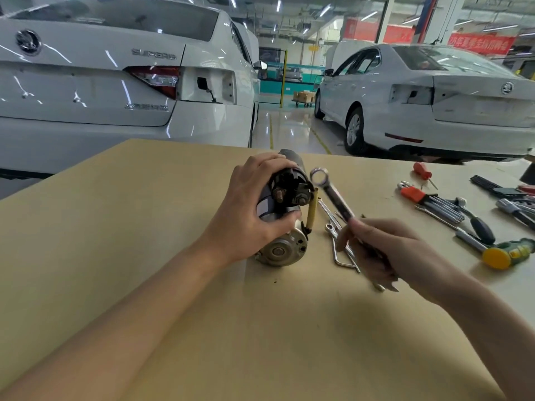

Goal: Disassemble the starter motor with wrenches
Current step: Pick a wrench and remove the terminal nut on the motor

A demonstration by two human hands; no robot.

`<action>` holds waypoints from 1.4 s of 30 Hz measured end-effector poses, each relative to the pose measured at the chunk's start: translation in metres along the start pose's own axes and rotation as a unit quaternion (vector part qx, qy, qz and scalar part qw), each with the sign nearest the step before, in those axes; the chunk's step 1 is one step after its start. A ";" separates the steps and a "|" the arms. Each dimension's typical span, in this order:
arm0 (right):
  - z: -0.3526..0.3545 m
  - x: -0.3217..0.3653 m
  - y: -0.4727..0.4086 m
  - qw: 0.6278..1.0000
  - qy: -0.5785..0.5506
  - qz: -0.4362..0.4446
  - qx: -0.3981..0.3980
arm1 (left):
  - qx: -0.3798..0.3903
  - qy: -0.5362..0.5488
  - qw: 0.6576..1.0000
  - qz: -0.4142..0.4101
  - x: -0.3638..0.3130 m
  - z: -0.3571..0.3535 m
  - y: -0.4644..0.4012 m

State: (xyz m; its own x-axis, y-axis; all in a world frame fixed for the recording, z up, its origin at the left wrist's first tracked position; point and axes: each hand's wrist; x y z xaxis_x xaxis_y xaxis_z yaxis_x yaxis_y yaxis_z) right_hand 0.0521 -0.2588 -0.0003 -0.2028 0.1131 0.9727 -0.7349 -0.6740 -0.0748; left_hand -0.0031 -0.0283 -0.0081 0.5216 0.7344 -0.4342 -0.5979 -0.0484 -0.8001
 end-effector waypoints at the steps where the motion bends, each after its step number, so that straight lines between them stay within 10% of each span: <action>1: -0.002 0.000 0.000 1.000 0.018 0.000 -0.003 | -0.001 0.006 1.000 0.006 0.000 0.001 0.001; 27: -0.013 0.018 0.010 0.966 0.247 -0.019 -0.079 | -0.014 0.046 0.999 0.026 -0.004 0.001 0.001; 42: -0.003 0.124 0.004 0.779 0.607 0.032 -0.152 | -0.028 0.022 0.999 0.002 -0.003 -0.003 -0.001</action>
State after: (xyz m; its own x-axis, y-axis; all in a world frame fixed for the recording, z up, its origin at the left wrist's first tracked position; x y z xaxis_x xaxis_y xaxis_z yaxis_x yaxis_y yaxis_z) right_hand 0.0226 -0.2452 0.1199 -0.5731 0.8178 0.0529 -0.7796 -0.5241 -0.3427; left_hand -0.0020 -0.0321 -0.0074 0.5466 0.7030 -0.4549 -0.5661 -0.0900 -0.8194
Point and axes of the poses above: each hand's wrist, its own y-axis away from the middle knuckle, its own z-axis out of the back of the hand, x = y × z, and after that the axes turned 4 degrees about -x, right-handed
